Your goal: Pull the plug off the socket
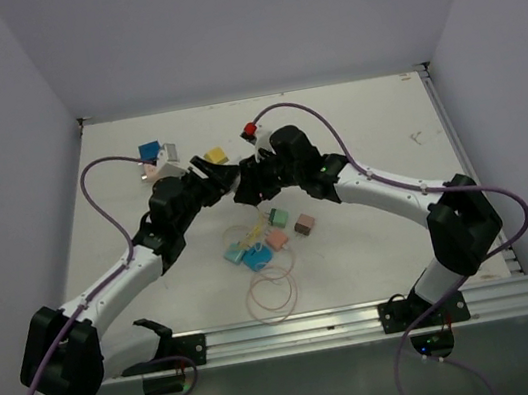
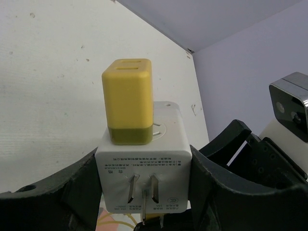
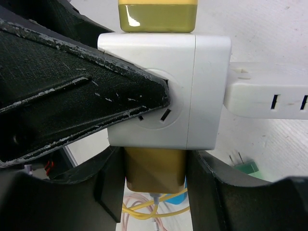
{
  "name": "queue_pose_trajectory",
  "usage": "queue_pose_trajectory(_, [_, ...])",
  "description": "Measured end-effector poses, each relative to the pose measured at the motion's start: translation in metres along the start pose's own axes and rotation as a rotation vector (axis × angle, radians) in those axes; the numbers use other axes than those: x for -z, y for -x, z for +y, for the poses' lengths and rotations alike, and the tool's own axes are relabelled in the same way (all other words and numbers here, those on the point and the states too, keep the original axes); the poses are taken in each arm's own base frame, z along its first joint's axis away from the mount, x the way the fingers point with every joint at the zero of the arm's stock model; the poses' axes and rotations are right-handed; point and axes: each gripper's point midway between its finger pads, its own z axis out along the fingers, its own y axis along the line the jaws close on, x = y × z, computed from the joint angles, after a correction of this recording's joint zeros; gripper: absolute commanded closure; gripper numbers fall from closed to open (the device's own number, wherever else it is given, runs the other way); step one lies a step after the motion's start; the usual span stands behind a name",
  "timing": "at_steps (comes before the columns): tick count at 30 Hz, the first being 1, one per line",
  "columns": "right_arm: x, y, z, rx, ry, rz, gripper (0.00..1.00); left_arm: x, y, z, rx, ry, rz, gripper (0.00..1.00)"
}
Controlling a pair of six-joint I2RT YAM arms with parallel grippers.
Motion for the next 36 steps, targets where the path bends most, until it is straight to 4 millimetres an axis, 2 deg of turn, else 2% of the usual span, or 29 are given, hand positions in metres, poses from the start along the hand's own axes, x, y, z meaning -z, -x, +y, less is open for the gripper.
queue_pose_trajectory(2, [0.0,0.001,0.0,0.007,-0.002,-0.003,1.0,-0.001,0.002,0.001,0.003,-0.001,0.0,1.0])
queue_pose_trajectory(5, [0.001,0.005,-0.002,0.021,-0.013,-0.028,1.0,-0.004,0.008,0.0,0.007,-0.008,0.003,1.0])
queue_pose_trajectory(12, [0.013,0.016,-0.009,0.047,-0.049,-0.12,1.0,-0.016,0.015,-0.017,-0.028,-0.057,0.017,1.0])
queue_pose_trajectory(21, [0.025,0.019,-0.021,0.044,-0.092,-0.206,1.0,-0.032,0.013,-0.03,-0.075,-0.092,0.04,1.0])
queue_pose_trajectory(22, [0.027,0.014,-0.022,0.041,-0.094,-0.194,1.0,-0.035,0.018,-0.029,-0.081,-0.084,0.013,1.0])
queue_pose_trajectory(23, [0.03,-0.003,-0.023,0.029,-0.095,-0.142,1.0,-0.041,0.036,-0.025,-0.095,-0.052,-0.064,1.0])
queue_pose_trajectory(25, [0.035,-0.044,-0.027,0.004,-0.104,-0.029,1.0,-0.047,0.082,-0.015,-0.1,0.009,-0.228,1.0])
queue_pose_trajectory(27, [0.037,-0.077,-0.032,-0.023,-0.119,0.069,1.0,-0.043,0.129,-0.007,-0.089,0.06,-0.394,1.0])
queue_pose_trajectory(29, [0.04,-0.096,-0.035,-0.047,-0.131,0.126,1.0,-0.036,0.158,-0.008,-0.074,0.077,-0.507,1.0])
queue_pose_trajectory(32, [0.042,-0.107,-0.038,-0.069,-0.143,0.157,1.0,-0.032,0.172,-0.015,-0.063,0.066,-0.565,1.0])
queue_pose_trajectory(36, [0.044,-0.105,-0.04,-0.08,-0.159,0.149,1.0,-0.033,0.17,-0.016,-0.073,0.065,-0.553,1.0])
